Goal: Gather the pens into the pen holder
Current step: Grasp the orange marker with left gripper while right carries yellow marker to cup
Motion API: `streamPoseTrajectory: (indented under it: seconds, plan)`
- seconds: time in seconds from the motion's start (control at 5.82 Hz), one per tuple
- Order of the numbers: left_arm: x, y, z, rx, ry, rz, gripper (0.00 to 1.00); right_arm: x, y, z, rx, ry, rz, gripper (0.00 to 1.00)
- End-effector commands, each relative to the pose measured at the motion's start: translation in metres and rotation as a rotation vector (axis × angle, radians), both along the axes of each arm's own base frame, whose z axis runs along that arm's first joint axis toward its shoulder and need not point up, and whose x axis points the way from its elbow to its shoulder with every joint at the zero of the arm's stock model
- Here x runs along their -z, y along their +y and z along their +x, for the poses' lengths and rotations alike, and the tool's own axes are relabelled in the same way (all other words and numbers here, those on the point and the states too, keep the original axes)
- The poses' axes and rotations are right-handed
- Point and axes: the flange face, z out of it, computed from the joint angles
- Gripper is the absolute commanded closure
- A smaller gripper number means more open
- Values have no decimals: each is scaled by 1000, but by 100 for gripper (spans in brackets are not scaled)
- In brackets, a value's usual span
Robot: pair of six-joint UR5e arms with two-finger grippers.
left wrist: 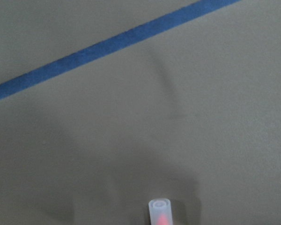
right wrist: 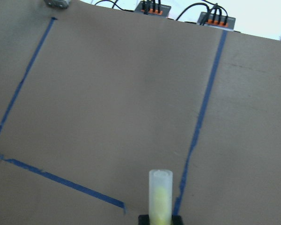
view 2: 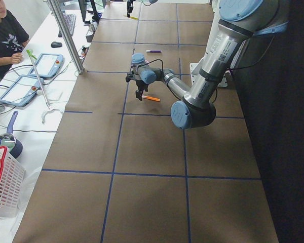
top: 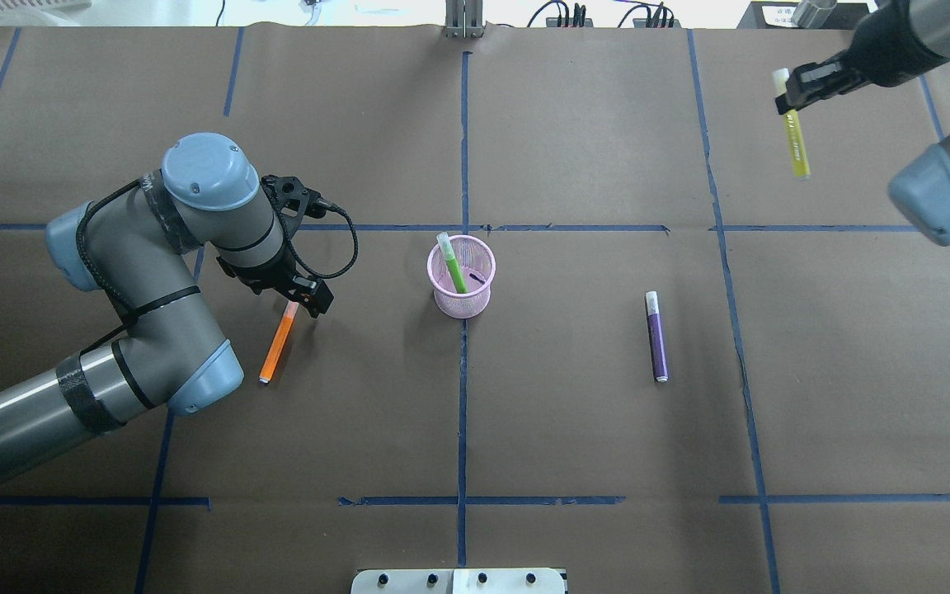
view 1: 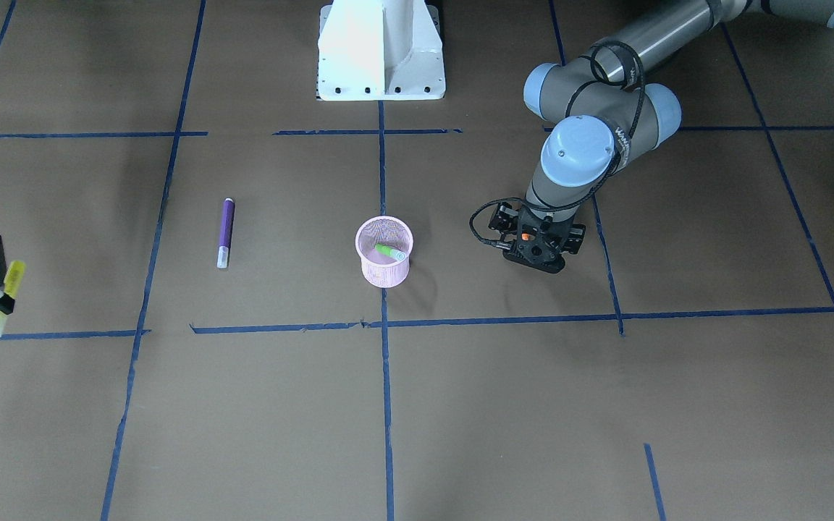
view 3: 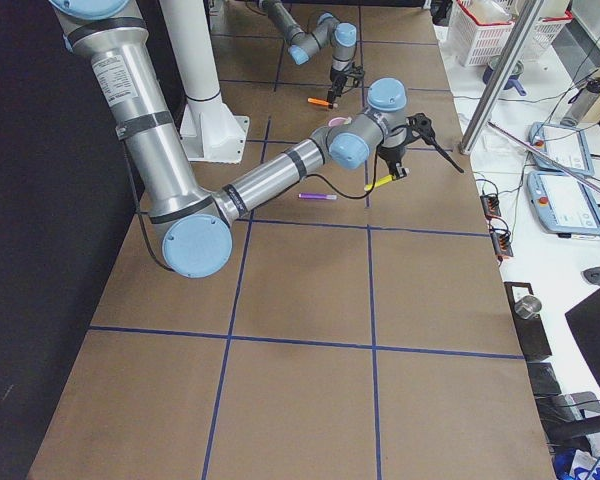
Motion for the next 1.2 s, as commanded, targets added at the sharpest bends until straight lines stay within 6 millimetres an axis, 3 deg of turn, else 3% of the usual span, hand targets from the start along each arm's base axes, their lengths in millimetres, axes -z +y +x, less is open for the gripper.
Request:
streamPoseTrajectory:
  seconds: [0.0,0.34,0.69,1.03]
  plan:
    - [-5,1,0,-5,-4,-3,0,91,27,-91,-28,-51,13,100]
    - [-10,3,-1,-9,-6,-6,0,122,52,-143,-42,-68,29,100]
    - [-6,3,-3,-7,-1,-4,0,168,86,-202,-89,-104,61,99]
    - [-6,4,-2,-8,0,-3,0,181,123,-254,-164,-74,149,100]
